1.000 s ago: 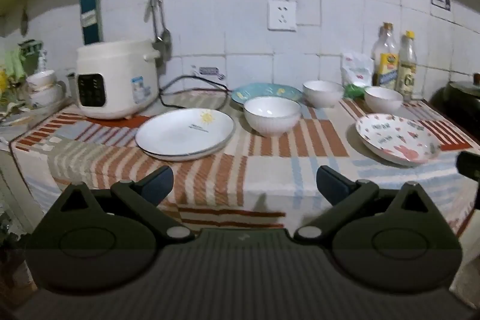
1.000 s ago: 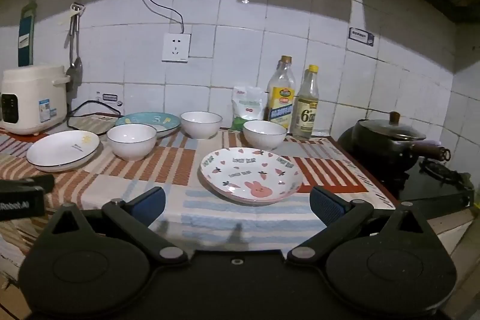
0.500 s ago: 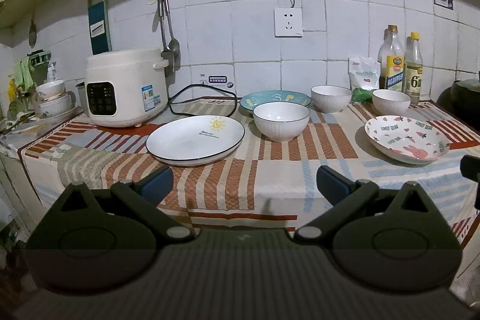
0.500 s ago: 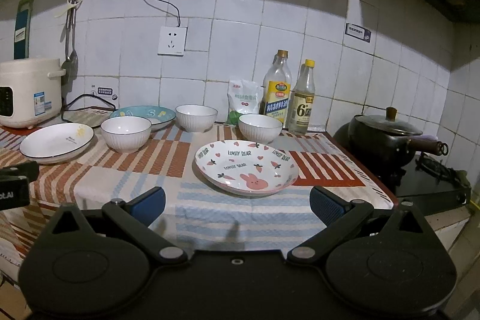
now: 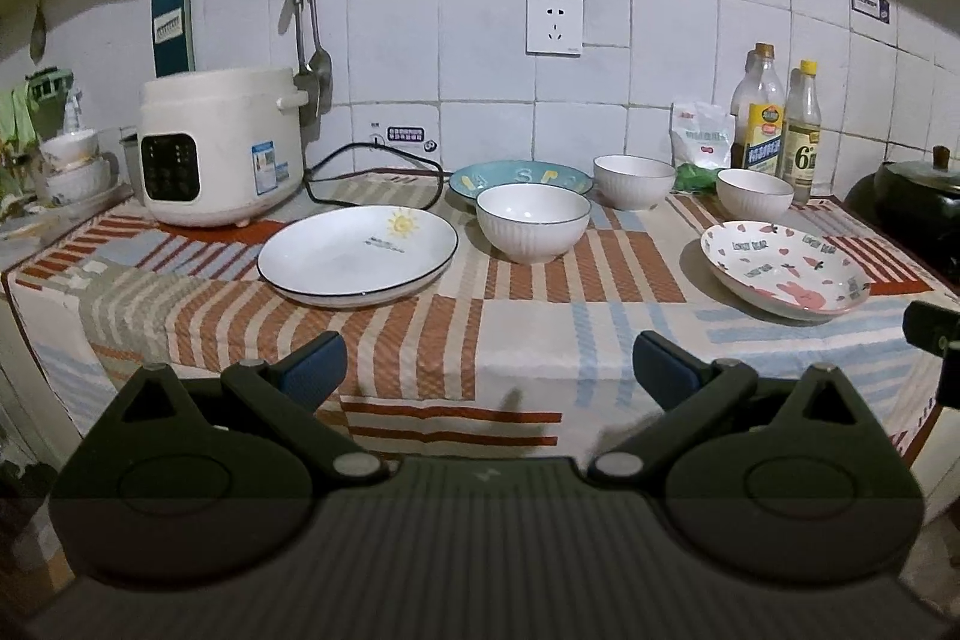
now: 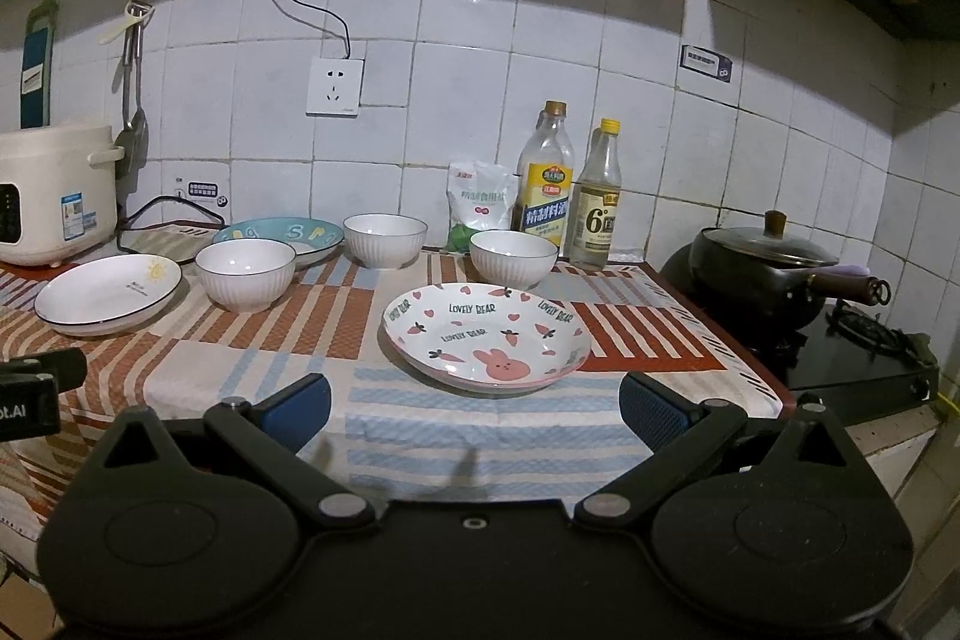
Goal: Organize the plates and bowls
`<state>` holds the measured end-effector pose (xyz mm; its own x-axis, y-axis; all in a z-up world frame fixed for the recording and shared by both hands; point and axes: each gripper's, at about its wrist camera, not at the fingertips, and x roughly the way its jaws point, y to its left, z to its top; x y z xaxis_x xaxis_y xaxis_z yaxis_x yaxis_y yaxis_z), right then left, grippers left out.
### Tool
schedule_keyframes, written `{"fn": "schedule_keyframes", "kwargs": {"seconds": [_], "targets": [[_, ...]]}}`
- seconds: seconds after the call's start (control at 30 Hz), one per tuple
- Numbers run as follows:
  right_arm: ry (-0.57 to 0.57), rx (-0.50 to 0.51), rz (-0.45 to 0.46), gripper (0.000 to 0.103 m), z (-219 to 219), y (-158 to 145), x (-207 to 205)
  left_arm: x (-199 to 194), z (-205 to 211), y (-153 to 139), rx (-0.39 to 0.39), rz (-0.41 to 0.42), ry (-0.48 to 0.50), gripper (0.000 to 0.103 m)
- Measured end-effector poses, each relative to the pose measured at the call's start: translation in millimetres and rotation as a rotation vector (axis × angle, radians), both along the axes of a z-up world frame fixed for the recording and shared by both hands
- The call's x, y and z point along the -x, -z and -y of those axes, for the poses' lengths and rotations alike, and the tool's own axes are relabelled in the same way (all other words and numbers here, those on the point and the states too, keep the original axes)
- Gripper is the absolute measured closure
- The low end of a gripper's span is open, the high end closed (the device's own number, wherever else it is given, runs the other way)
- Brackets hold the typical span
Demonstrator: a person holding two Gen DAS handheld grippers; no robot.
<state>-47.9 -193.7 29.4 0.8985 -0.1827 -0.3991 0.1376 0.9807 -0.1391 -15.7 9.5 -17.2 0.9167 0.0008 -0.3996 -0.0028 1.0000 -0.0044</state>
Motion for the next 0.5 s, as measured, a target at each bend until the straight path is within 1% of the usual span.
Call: {"fn": "schedule_keyframes", "kwargs": {"seconds": [0.23,0.5], "targets": [[0.000,0.000,0.002,0.000,-0.1,0.8,0.9,-1.6,0.3,1.4,0.003,-0.017,0.005,0.000],[0.001,-0.001,0.003,0.000,0.5,0.3,0.7,1.5,1.0,-2.2,0.013,-0.020,0.044,0.000]]}}
